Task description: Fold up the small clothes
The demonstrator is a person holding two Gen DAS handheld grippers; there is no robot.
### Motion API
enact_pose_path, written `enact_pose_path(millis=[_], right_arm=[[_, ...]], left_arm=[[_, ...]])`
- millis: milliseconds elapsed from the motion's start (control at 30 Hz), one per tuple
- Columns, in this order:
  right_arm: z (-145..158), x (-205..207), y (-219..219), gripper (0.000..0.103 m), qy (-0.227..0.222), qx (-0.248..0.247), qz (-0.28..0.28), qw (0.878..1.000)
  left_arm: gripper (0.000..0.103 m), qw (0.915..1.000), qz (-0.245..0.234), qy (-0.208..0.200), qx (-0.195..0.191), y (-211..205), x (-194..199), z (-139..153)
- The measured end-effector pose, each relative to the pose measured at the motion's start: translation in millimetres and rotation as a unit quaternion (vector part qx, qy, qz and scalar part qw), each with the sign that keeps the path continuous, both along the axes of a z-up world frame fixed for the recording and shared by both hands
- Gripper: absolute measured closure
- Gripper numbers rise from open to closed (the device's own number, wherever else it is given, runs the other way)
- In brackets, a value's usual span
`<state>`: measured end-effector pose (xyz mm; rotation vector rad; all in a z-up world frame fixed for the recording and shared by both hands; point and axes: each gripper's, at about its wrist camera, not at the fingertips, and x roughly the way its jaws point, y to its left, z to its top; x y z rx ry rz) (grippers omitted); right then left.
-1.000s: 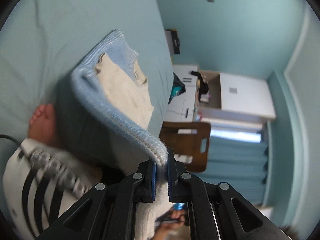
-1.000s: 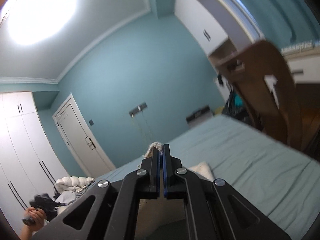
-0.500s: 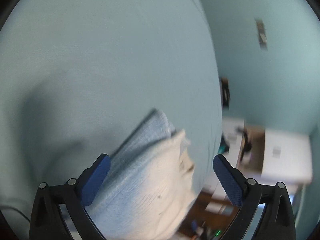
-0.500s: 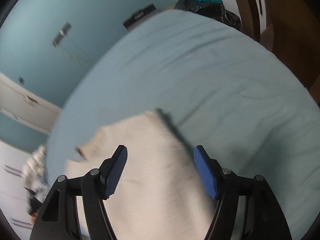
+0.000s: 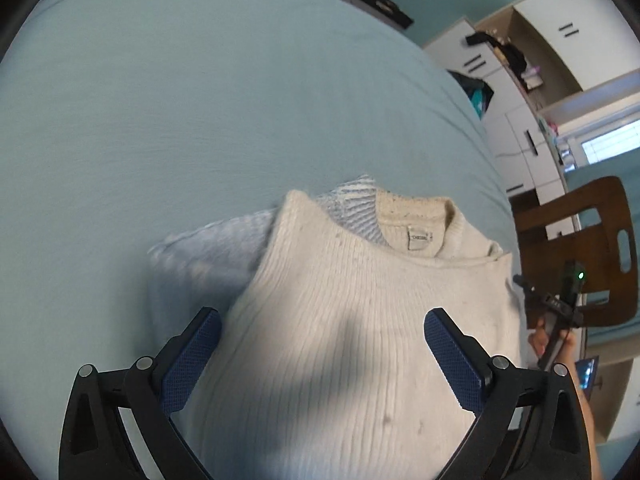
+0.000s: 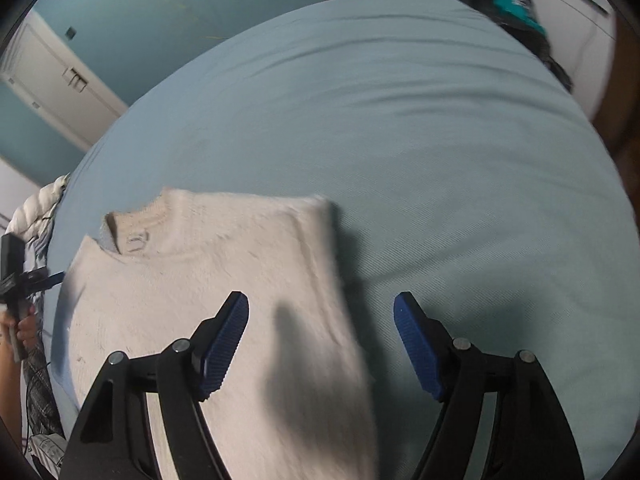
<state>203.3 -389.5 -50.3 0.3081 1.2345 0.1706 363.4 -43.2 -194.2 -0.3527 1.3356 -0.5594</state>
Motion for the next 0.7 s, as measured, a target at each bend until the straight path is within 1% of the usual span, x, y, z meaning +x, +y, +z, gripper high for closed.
enact_pose_path(millis=[33, 67, 100, 133, 167, 200, 233, 267, 367, 400, 433, 467, 500, 533, 567, 600, 633, 700], right_arm=[[-3, 7, 7, 0.031, 0.002, -0.007, 0.008, 1.000], [-5, 9, 12, 0.031, 0.001, -0.014, 0.012, 1.000], [-7, 10, 14, 0.031, -0.001, -0.023, 0.017, 1.000], [-8, 12, 21, 0.031, -0.009, -0.040, 0.024, 0.999], [-8, 11, 24, 0.048, -0.018, -0.054, 0.028, 0.998], [-6, 8, 31, 0.092, -0.036, -0.080, 0.036, 0.996], [-5, 5, 36, 0.095, -0.044, -0.100, 0.039, 0.993], [-2, 0, 40, 0.095, -0.059, -0.125, 0.036, 0.990], [16, -27, 51, 0.095, -0.120, -0.164, 0.018, 0.979], [25, -37, 54, 0.095, -0.143, -0.170, 0.011, 0.975], [34, -47, 56, 0.095, -0.162, -0.173, 0.003, 0.971], [49, -60, 58, 0.095, -0.193, -0.168, -0.007, 0.967], [57, -64, 61, 0.095, -0.208, -0.162, -0.013, 0.964], [68, -69, 63, 0.095, -0.226, -0.155, -0.020, 0.961], [80, -72, 63, 0.095, -0.244, -0.147, -0.027, 0.958], [89, -71, 64, 0.096, -0.254, -0.139, -0.031, 0.957], [97, -65, 67, 0.096, -0.264, -0.130, -0.038, 0.955], [107, -48, 71, 0.096, -0.274, -0.120, -0.046, 0.953]], left_arm=[[0.006, 1.0000, -0.005, 0.000, 0.007, 0, -3, 0], [0.016, 0.9998, -0.012, 0.000, 0.018, -4, -1, -3], [0.029, 0.9992, -0.016, -0.006, 0.035, -8, -1, -9], [0.067, 0.9984, -0.017, -0.015, 0.052, -11, -4, -14], [0.084, 0.9962, -0.017, -0.030, 0.080, -10, -7, -15], [0.085, 0.9957, -0.014, -0.039, 0.083, -7, -11, -15], [0.090, 0.9961, -0.008, -0.051, 0.071, 0, -18, -13], [0.092, 0.9960, -0.005, -0.069, 0.056, 8, -27, -7], [0.093, 0.9921, 0.008, -0.122, 0.026, 22, -46, 10], [0.094, 0.9897, 0.026, -0.140, 0.010, 33, -56, 21], [0.094, 0.9882, 0.038, -0.148, 0.000, 39, -61, 27], [0.094, 0.9842, 0.066, -0.163, -0.022, 52, -67, 39], [0.094, 0.9810, 0.088, -0.169, -0.033, 62, -71, 46], [0.094, 0.9776, 0.116, -0.169, -0.048, 75, -72, 52], [0.095, 0.9757, 0.132, -0.166, -0.056, 82, -72, 55], [0.095, 0.9721, 0.156, -0.164, -0.063, 93, -70, 60], [0.095, 0.9700, 0.166, -0.166, -0.064, 93, -69, 61], [0.095, 0.9626, 0.197, -0.173, -0.068, 106, -62, 67]])
